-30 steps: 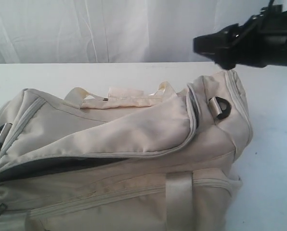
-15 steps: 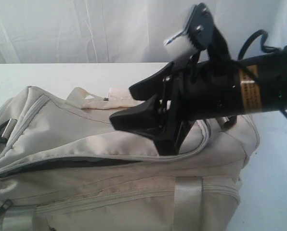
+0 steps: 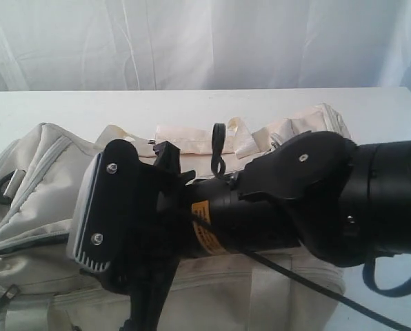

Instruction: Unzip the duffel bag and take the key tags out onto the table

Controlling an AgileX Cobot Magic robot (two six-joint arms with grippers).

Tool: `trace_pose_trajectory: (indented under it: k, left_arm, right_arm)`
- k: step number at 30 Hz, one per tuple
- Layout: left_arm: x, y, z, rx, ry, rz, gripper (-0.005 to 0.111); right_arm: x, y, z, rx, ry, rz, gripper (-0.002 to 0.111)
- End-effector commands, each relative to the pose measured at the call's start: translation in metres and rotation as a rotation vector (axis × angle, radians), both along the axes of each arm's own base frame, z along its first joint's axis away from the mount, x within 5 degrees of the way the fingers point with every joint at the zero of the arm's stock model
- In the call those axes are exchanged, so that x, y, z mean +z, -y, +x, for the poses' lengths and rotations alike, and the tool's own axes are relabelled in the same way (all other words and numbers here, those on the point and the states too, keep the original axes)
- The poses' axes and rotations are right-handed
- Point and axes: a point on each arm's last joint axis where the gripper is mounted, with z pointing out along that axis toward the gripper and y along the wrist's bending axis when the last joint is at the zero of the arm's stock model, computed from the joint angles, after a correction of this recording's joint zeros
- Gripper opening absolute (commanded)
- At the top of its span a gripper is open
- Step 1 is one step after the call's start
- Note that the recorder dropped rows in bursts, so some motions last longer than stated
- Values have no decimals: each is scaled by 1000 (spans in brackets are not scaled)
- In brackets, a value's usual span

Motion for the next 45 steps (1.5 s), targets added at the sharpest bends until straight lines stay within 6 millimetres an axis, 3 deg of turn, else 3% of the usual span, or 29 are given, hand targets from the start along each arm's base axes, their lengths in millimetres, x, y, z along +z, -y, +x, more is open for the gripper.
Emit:
trace_pose_trajectory:
  k: [1,6,13,20,30,40,45]
  left_arm:
    - [2,0,-2,-3,-6,-17,0]
    - [9,2,-2,-9,2,-32,0]
    - [30,3,-1,-20,40,-54,0]
    - [32,0,-7,-35,-21,-25,0]
    - [30,-11,-1,5,30,101,0]
    - [32,-21,17,76,200,211,0]
    - [25,-15,34,74,216,229,0]
  right_arm:
    - [3,-3,5,-92,121,-12,54]
    - [3,-3,8,-111,151,-18,45]
    - [3,-3,7,-102,142,-16,20]
    - [9,0,7,-118,154,1,1]
    - [40,13,-3,-132,96,116,0]
    - [42,13,-8,-94,79,124,0]
    - [42,13,-10,-78,71,125,0]
